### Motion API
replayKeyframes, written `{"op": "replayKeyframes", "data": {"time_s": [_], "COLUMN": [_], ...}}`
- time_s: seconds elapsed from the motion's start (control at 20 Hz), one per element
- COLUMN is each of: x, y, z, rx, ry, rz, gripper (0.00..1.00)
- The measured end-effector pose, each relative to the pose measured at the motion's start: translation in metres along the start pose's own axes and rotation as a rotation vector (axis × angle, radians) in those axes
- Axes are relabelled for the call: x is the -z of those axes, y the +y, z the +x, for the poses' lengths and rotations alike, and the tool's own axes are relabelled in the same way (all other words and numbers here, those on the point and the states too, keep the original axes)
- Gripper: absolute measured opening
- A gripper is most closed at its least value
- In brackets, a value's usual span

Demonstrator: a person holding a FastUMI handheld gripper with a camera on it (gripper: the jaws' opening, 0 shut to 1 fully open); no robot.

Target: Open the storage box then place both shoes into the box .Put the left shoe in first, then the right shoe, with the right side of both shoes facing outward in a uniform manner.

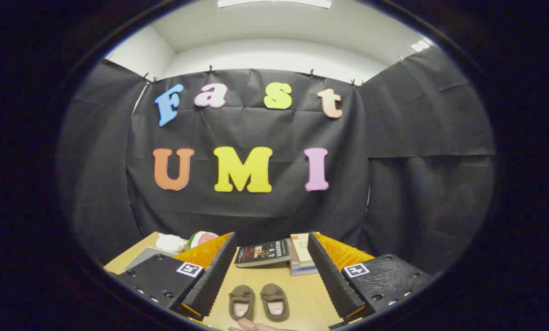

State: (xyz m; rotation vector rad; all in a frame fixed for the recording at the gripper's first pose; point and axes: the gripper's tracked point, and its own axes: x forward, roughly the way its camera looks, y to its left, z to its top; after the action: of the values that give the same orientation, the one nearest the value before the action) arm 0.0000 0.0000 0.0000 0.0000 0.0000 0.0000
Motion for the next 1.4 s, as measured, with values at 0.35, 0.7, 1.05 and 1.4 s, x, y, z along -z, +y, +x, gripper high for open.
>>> {"op": "replayKeyframes", "data": {"time_s": [0.35, 0.7, 1.05, 1.4], "x": [0.015, 0.042, 0.099, 0.193], "y": [0.003, 0.019, 0.058, 0.126], "z": [0.009, 0.022, 0.052, 0.07], "rx": [-0.041, -0.091, -0.178, -0.382], "ry": [0.045, 0.098, 0.212, 0.468], "rz": [-0.016, -0.026, -0.026, 0.017], "gripper": [0.95, 0.95, 0.95, 0.95]}}
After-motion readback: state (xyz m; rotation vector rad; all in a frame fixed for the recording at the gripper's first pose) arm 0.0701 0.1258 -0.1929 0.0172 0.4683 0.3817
